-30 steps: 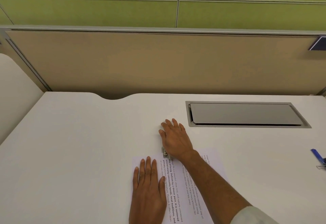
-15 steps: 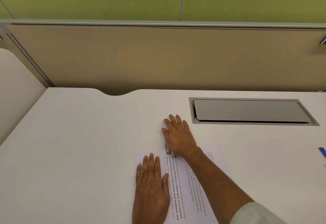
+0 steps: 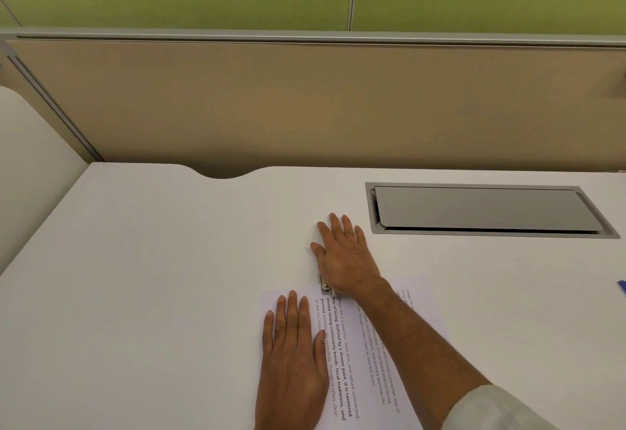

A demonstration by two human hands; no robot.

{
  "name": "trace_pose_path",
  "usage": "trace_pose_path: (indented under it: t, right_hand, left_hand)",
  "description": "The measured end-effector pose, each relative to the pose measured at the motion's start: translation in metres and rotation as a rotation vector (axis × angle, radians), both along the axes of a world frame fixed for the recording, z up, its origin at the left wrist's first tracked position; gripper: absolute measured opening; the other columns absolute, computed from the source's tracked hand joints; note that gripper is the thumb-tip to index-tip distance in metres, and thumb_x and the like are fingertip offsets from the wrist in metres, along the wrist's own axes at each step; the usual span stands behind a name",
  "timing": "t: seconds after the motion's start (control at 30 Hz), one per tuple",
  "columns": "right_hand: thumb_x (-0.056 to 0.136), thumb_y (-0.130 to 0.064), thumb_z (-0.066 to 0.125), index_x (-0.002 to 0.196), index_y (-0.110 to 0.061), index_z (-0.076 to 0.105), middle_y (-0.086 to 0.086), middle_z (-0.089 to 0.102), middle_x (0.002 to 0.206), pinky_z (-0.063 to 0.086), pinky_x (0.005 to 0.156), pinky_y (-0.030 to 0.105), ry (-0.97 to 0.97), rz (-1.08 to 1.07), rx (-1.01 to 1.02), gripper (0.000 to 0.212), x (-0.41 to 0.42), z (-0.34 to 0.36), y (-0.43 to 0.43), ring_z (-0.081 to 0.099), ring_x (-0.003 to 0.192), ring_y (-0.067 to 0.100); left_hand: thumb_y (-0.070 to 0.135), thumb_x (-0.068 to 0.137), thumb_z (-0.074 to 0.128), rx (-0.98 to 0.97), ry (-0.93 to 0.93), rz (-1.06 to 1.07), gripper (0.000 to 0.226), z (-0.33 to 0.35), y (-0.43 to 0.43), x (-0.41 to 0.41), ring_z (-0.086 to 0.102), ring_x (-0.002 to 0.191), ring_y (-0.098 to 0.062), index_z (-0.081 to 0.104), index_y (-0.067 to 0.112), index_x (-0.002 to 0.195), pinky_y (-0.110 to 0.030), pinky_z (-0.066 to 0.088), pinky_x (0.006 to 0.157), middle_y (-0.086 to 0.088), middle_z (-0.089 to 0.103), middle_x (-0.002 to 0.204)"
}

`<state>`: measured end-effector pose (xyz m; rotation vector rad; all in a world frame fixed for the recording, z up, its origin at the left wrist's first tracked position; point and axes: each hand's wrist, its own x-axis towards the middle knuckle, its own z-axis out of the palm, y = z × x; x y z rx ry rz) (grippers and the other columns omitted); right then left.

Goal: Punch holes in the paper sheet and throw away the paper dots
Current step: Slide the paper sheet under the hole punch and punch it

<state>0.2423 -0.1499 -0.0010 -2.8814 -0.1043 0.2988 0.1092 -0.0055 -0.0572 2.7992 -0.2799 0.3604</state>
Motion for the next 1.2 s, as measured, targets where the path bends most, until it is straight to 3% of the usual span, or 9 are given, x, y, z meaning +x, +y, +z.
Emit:
trace_pose_path:
  t: [0.57, 0.7, 0.83, 0.9, 1.0, 1.07, 1.13, 1.2]
  right_hand:
    - [0.103, -0.055, 0.012, 0.158, -0.023, -0.008, 0.008, -0.022, 0.165, -0.01, 0.123, 0.051, 0.017, 0.029, -0.066, 0.067, 0.004, -0.004, 0.002, -0.023, 0.151, 0.028]
    - [0.104, -0.054, 0.012, 0.159, -0.023, -0.005, 0.008, -0.019, 0.166, -0.009, 0.123, 0.05, 0.019, 0.022, -0.053, 0.065, 0.003, 0.0, 0.002, -0.021, 0.152, 0.028]
    - [0.104, -0.052, 0.01, 0.159, -0.024, 0.003, 0.005, -0.011, 0.168, -0.005, 0.124, 0.048, -0.002, 0.01, -0.009, 0.062, 0.0, 0.004, 0.002, -0.015, 0.153, 0.025]
    - [0.1, -0.058, -0.001, 0.159, -0.024, 0.007, 0.003, -0.007, 0.168, -0.005, 0.125, 0.047, -0.054, 0.0, 0.003, 0.069, -0.002, 0.01, 0.004, -0.013, 0.154, 0.024]
    - [0.075, -0.072, -0.031, 0.158, -0.025, 0.015, 0.004, -0.001, 0.169, -0.005, 0.124, 0.049, -0.112, -0.017, 0.024, 0.106, -0.013, 0.019, 0.005, -0.01, 0.154, 0.024]
    - [0.082, -0.072, -0.02, 0.156, -0.024, 0.023, 0.004, 0.005, 0.168, -0.004, 0.124, 0.049, -0.173, -0.065, 0.085, 0.098, -0.023, 0.024, 0.005, -0.005, 0.155, 0.024]
    - [0.099, -0.062, 0.01, 0.151, -0.021, 0.036, 0.005, 0.021, 0.165, 0.0, 0.125, 0.047, -0.315, -0.197, 0.221, 0.071, -0.04, 0.031, 0.004, 0.008, 0.154, 0.022]
    - [0.103, -0.046, 0.04, 0.141, -0.018, 0.051, 0.004, 0.043, 0.155, 0.014, 0.124, 0.046, -0.474, -0.416, 0.415, 0.048, -0.067, 0.037, -0.002, 0.03, 0.148, 0.02]
  left_hand:
    - [0.046, 0.104, 0.016, -0.011, -0.063, 0.01, 0.066, -0.005, 0.0, 0.004, -0.003, 0.155, -0.011, 0.051, 0.004, 0.142, -0.039, 0.01, 0.121, -0.017, 0.05, 0.149]
    - [0.047, 0.105, 0.014, -0.014, -0.047, 0.007, 0.063, -0.002, -0.001, 0.005, -0.004, 0.155, -0.011, 0.043, 0.007, 0.144, -0.039, 0.01, 0.121, -0.016, 0.05, 0.149]
    - [0.046, 0.104, 0.016, -0.008, -0.01, 0.01, 0.066, -0.003, 0.0, 0.003, -0.005, 0.155, -0.011, 0.052, 0.006, 0.143, -0.039, 0.009, 0.121, -0.015, 0.049, 0.15]
    - [0.046, 0.104, 0.017, -0.011, 0.005, 0.009, 0.066, -0.001, 0.0, 0.003, -0.005, 0.155, -0.011, 0.052, 0.006, 0.142, -0.039, 0.009, 0.122, -0.014, 0.048, 0.151]
    - [0.048, 0.104, 0.016, -0.01, 0.053, 0.008, 0.067, 0.0, 0.0, 0.002, 0.004, 0.153, -0.013, 0.05, 0.007, 0.145, -0.04, 0.009, 0.121, -0.012, 0.045, 0.153]
    - [0.048, 0.104, 0.017, -0.018, 0.059, 0.003, 0.066, 0.002, 0.0, 0.0, 0.008, 0.151, -0.017, 0.047, 0.008, 0.146, -0.04, 0.009, 0.12, -0.012, 0.044, 0.154]
    - [0.045, 0.103, 0.022, -0.017, 0.057, -0.01, 0.062, 0.005, 0.002, -0.003, 0.014, 0.152, -0.019, 0.042, 0.008, 0.149, -0.04, 0.009, 0.121, -0.011, 0.04, 0.157]
    - [0.042, 0.103, 0.027, -0.026, 0.064, -0.027, 0.061, 0.008, 0.003, -0.005, 0.019, 0.152, -0.021, 0.035, 0.008, 0.153, -0.04, 0.009, 0.121, -0.01, 0.034, 0.16]
